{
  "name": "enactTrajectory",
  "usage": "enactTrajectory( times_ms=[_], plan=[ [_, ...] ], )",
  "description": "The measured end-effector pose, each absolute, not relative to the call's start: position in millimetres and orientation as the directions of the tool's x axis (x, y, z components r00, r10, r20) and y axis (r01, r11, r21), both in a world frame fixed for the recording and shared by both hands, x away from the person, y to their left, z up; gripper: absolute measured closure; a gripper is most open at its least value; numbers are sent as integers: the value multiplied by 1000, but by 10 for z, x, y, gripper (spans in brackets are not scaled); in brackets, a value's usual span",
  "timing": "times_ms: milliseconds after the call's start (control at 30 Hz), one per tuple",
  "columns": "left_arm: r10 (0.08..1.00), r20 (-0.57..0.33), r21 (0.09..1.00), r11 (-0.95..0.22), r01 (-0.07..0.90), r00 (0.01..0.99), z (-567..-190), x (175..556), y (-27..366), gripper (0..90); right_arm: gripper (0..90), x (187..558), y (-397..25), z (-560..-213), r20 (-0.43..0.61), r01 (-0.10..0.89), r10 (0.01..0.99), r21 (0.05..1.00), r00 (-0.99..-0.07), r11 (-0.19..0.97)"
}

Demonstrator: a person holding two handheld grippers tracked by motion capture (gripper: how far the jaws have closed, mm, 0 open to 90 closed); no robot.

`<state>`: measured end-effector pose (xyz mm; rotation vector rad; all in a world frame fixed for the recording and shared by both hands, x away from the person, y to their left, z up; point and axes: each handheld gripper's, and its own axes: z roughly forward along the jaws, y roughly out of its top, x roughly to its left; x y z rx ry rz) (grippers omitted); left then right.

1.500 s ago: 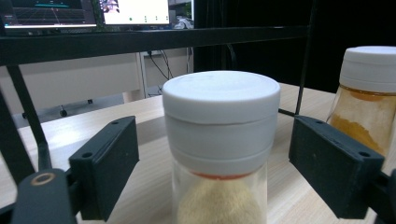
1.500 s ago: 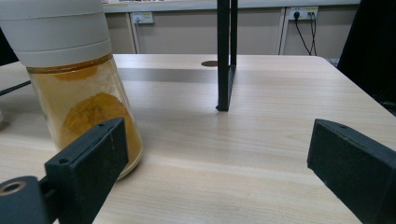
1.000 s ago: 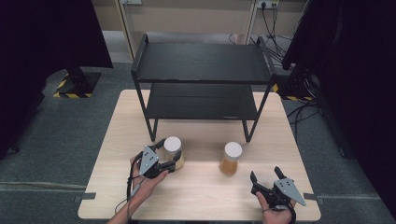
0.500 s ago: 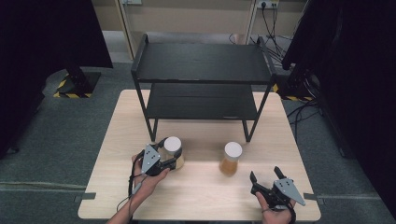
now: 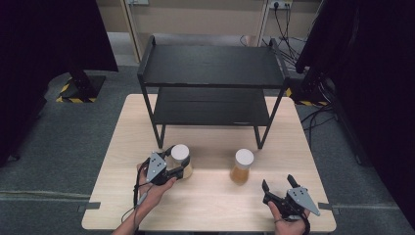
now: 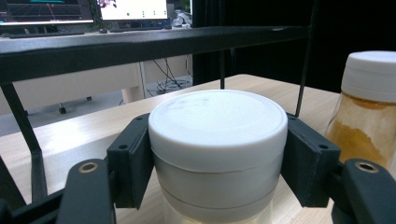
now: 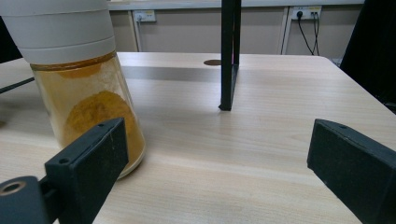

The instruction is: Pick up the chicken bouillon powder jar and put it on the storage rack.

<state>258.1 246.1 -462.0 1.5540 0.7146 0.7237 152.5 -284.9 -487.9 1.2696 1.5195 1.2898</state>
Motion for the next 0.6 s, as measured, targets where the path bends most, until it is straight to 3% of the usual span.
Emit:
enactTrajectory(
  times_ms=[600],
  plan=[
    [809, 55, 998, -51, -23, 585, -4290, 2477, 2534, 334, 56, 1524, -2844, -4880, 50, 208, 975, 978, -216, -5]
  ],
)
